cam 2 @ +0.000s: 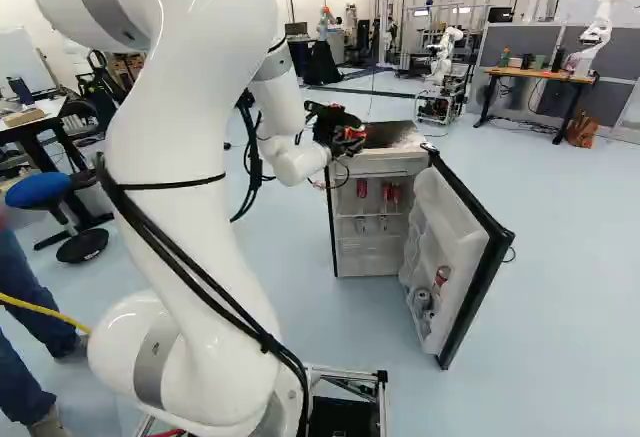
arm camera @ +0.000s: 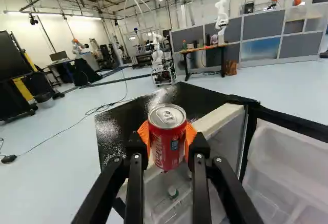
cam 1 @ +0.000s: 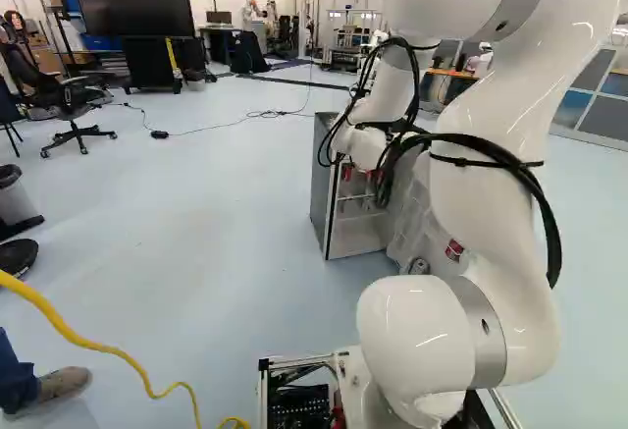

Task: Grab a drink from the fridge

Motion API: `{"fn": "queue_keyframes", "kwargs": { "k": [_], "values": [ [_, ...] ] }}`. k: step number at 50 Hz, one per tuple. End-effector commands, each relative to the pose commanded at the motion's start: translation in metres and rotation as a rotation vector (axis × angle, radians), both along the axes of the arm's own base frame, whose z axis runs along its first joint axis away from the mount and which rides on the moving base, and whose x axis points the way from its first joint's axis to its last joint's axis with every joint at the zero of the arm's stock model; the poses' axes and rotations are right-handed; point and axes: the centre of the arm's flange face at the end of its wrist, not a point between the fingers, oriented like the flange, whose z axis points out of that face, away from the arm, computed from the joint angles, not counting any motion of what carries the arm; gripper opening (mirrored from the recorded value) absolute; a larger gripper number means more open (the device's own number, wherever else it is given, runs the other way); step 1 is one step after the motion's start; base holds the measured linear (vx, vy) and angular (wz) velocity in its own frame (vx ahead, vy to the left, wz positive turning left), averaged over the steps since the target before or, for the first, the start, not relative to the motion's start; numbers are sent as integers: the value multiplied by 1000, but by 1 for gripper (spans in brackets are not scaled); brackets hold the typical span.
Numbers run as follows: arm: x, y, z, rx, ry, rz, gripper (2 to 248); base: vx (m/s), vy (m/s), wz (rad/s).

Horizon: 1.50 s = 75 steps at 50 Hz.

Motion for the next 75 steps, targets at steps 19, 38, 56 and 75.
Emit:
{"fn": "queue_keyframes", "kwargs": {
  "k": [19, 38, 56, 75],
  "values": [
    [10, 6, 17, -15, 3, 71, 89, 0, 0, 0],
    [21, 8, 24, -30, 32, 138, 89, 0, 0, 0],
    [32, 7, 17, -38, 98, 196, 89, 0, 0, 0],
    [43, -1, 14, -45, 112, 203, 89, 0, 0, 0]
  ]
}}
